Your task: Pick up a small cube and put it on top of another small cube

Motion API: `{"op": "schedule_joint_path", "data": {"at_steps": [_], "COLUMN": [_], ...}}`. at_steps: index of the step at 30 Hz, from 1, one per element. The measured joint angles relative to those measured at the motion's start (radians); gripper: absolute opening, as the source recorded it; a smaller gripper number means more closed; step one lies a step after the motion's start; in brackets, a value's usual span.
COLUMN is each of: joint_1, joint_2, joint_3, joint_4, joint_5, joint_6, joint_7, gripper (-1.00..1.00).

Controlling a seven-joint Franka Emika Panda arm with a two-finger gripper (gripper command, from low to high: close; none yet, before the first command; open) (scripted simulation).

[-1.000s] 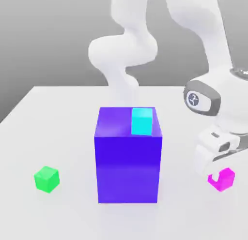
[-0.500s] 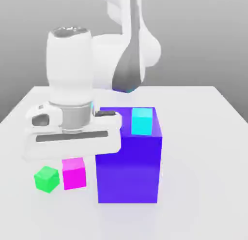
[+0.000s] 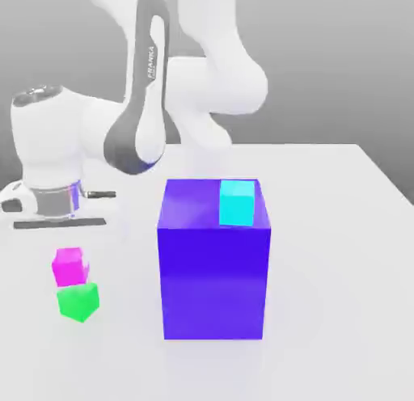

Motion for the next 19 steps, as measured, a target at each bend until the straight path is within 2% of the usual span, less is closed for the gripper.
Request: {"op": "schedule_joint_path", "data": {"at_steps": [1,2,9,19], "joint_1": [-0.005,-0.011,-0.012,-0.028], "joint_2": [0.024,0.042,0.044,-0.159], "joint_3": [0.008,0.016,0.017,-0.003], "joint_4": [0.0,0.0,0.0,-0.009], "joint_5": [0.019,0.033,0.034,-0.122], "joint_6": [0.022,0.039,0.041,-0.143], "joint_7": [-0.013,-0.023,-0.024,0.087], "gripper": [-1.0,1.0,1.0,1.0]}}
